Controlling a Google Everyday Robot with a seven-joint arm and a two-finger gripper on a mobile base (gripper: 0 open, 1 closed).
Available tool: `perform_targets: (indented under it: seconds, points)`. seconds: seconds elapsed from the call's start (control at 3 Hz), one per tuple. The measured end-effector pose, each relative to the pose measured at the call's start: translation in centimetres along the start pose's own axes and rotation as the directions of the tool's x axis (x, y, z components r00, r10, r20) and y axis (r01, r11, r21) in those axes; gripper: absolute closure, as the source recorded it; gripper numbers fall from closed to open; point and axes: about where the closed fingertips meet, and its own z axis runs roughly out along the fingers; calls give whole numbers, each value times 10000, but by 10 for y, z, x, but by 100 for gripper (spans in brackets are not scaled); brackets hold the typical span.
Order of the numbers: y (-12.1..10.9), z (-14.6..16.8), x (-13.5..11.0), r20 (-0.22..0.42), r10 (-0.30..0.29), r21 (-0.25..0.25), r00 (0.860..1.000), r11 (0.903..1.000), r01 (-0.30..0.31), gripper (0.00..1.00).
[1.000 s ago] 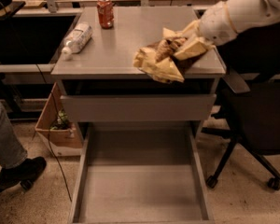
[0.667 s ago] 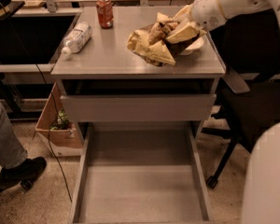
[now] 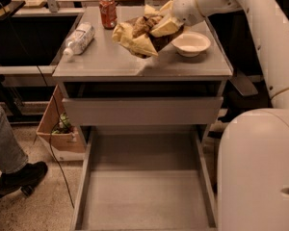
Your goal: Pick brown chip bag from middle drawer and place on counter
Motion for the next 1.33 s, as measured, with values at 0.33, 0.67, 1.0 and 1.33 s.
perform_targets:
  seconds: [0.33,0.67,1.0,1.33]
  points:
    - [-18,34,13,-133,4,741,9999,9973,6,100]
    - [-29,64,26,-129,219,1354,9997,9906,-199,81]
    - [-22,84,23,183,457,1347,9988,9897,-477,50]
    - [-13,92,18,334,574,1140,9978,9916,-609,27]
